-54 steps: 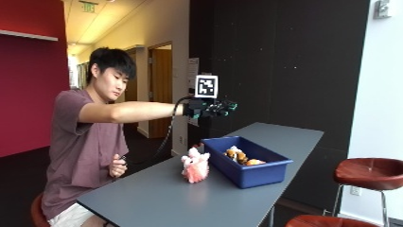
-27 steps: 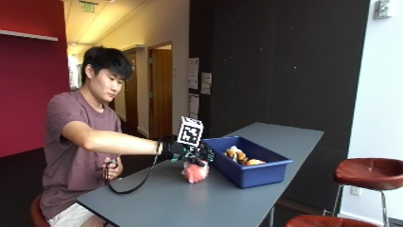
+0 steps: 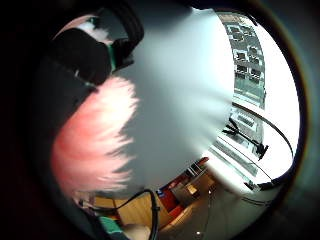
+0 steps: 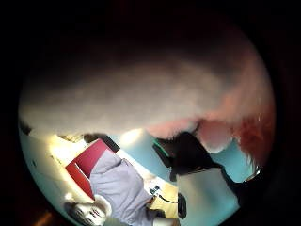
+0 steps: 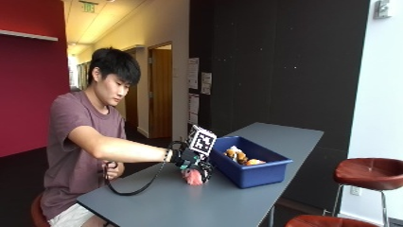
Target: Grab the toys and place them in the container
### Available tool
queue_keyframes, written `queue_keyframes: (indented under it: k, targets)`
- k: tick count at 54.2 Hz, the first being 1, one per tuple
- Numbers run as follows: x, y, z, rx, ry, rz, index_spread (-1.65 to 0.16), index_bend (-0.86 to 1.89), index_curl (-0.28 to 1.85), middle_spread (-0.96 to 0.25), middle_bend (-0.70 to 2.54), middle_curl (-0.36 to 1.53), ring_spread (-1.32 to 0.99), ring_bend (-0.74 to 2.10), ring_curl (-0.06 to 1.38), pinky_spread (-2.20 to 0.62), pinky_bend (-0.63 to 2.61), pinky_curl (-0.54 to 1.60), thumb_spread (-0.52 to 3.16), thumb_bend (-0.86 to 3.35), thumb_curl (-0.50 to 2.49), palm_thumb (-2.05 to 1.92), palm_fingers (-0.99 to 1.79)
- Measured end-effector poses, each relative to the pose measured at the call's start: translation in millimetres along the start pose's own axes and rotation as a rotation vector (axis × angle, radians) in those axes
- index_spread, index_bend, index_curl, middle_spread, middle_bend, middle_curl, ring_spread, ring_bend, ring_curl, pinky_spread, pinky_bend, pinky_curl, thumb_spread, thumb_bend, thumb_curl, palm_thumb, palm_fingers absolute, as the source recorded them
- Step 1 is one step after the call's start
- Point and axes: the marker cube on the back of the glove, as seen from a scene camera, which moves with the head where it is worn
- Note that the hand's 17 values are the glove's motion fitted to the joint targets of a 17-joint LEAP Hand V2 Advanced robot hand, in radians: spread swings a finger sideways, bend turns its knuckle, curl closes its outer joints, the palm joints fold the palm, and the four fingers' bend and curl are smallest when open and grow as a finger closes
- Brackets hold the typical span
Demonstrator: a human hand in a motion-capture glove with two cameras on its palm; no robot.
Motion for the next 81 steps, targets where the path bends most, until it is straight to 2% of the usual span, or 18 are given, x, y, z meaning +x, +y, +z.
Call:
queue_keyframes:
  k: [6,10,18,27,30,32,35,39,43,50,51,52,53,54,57,63,75,81]
  targets:
    - [1,1,2,0.055,-0.017,-0.045,-0.25,0.08,0.01,-0.08,0.60,0.40,-0.16,0.90,0.46,-0.08,1.02,0.40,1.08,-0.01,0.30,0.10,0.16]
    - [4,6,2,0.070,-0.047,-0.066,-0.25,0.29,0.08,-0.15,0.74,0.46,-0.23,0.95,0.49,-0.14,0.89,0.36,1.10,0.00,0.31,0.14,0.40]
    - [-15,5,10,0.137,-0.071,-0.040,-0.22,0.42,0.15,-0.21,0.91,0.56,-0.34,1.13,0.55,-0.27,0.89,0.37,1.16,0.01,0.33,0.21,0.76]
    - [-5,12,18,0.227,0.101,0.156,-0.22,0.67,0.25,-0.26,1.02,0.65,-0.39,1.21,0.61,-0.33,0.92,0.41,1.25,0.01,0.32,0.25,0.98]
    - [9,15,20,0.262,0.349,0.379,-0.22,0.75,0.29,-0.27,1.05,0.68,-0.39,1.23,0.63,-0.34,0.94,0.43,1.29,0.02,0.32,0.27,1.04]
    - [-3,20,20,0.319,0.390,0.356,-0.22,0.77,0.31,-0.28,1.06,0.70,-0.39,1.25,0.64,-0.35,0.95,0.44,1.31,0.01,0.32,0.27,1.05]
    - [-43,31,17,0.439,0.270,0.177,-0.21,0.82,0.34,-0.28,1.07,0.73,-0.39,1.27,0.66,-0.36,0.97,0.46,1.34,0.02,0.31,0.27,1.06]
    - [-76,42,14,0.554,0.213,0.157,-0.21,0.86,0.37,-0.29,1.09,0.76,-0.39,1.29,0.67,-0.36,1.00,0.48,1.39,0.03,0.31,0.30,1.08]
    - [-79,57,17,0.575,0.242,0.046,-0.21,0.89,0.41,-0.29,1.10,0.78,-0.38,1.32,0.68,-0.37,1.02,0.49,1.42,0.04,0.32,0.32,1.07]
    - [-67,69,14,0.523,0.193,0.244,-0.21,0.91,0.45,-0.30,1.12,0.83,-0.38,1.34,0.69,-0.37,1.04,0.51,1.46,0.05,0.32,0.35,1.04]
    - [-67,71,12,0.514,0.182,0.238,-0.21,1.06,0.50,-0.34,0.56,0.71,-0.38,1.48,0.73,-0.37,1.20,0.56,1.46,0.05,0.32,0.36,0.68]
    - [-68,74,10,0.505,0.165,0.218,-0.21,0.97,0.50,-0.31,1.05,0.86,-0.37,1.40,0.72,-0.37,1.10,0.55,1.47,0.05,0.32,0.36,1.00]
    - [-68,77,7,0.494,0.150,0.188,-0.21,1.09,0.53,-0.34,0.45,0.69,-0.38,1.53,0.74,-0.37,1.25,0.58,1.47,0.05,0.32,0.36,0.65]
    - [-69,81,4,0.482,0.138,0.155,-0.21,1.00,0.52,-0.33,1.00,0.86,-0.37,1.43,0.72,-0.36,1.12,0.55,1.47,0.06,0.32,0.37,0.99]
    - [-73,91,-11,0.456,0.076,0.111,-0.21,0.97,0.50,-0.33,1.04,0.85,-0.38,1.40,0.70,-0.37,1.10,0.52,1.47,0.06,0.33,0.38,1.01]
    - [-78,102,-51,0.479,-0.096,0.188,-0.21,0.96,0.54,-0.33,1.11,0.90,-0.37,1.41,0.71,-0.36,1.09,0.54,1.48,0.06,0.33,0.40,0.99]
    - [-43,121,-124,0.526,0.029,0.164,-0.21,0.94,0.61,-0.32,1.13,0.96,-0.36,1.42,0.70,-0.36,1.10,0.54,1.47,0.05,0.33,0.42,0.98]
    - [-40,121,-175,0.578,-0.094,0.231,-0.21,0.93,0.64,-0.32,1.13,0.98,-0.36,1.43,0.70,-0.36,1.11,0.55,1.47,0.05,0.33,0.43,0.97]
